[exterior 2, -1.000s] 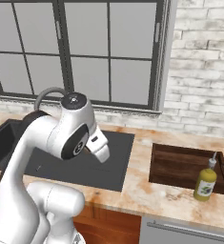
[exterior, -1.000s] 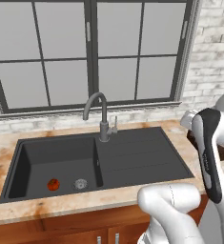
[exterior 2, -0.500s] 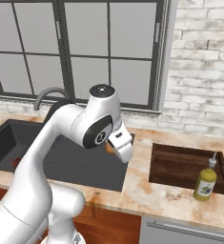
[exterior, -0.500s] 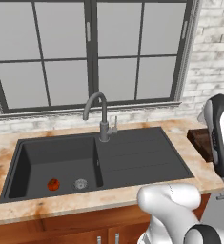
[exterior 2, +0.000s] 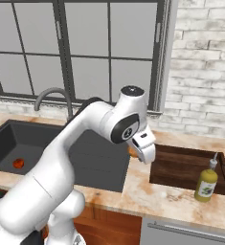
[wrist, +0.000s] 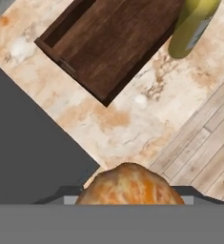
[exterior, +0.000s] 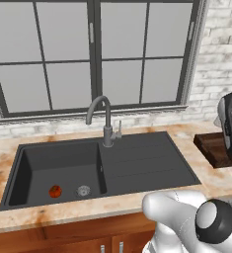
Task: Pick up all produce items and place them in the sink. Turn on the sink faucet to wash them. Then turn the sink off and put them in the tray.
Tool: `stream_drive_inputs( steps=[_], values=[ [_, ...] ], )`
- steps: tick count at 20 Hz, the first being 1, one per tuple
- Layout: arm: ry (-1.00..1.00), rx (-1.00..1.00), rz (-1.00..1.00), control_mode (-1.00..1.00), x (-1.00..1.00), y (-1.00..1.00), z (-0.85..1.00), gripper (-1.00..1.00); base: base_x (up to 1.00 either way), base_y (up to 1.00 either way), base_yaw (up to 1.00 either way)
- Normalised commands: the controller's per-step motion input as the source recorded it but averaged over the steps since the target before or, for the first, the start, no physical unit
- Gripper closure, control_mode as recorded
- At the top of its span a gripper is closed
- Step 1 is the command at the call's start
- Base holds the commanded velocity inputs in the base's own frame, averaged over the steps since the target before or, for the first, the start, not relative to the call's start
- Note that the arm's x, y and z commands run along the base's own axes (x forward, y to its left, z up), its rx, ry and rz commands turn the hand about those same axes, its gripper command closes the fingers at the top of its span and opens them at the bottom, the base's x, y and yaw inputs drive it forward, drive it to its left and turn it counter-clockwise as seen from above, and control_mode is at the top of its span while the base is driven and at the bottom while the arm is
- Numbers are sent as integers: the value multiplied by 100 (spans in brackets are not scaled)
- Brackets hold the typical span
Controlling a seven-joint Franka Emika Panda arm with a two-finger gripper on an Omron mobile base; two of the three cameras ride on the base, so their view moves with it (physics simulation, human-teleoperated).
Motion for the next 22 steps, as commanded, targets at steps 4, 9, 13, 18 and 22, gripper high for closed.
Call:
stream_drive_inputs(
  steps=[4,9,13,18,22],
  values=[
    [0,0,-7,-100,29,-45,-48,100,0,0,0],
    [4,0,-7,-100,44,-40,-21,100,0,0,0],
    [9,0,-7,-100,49,-35,-13,100,0,0,0],
    [6,0,-5,-100,46,-50,-21,100,0,0,0],
    [4,0,-5,-100,49,-50,-26,100,0,0,0]
  ],
)
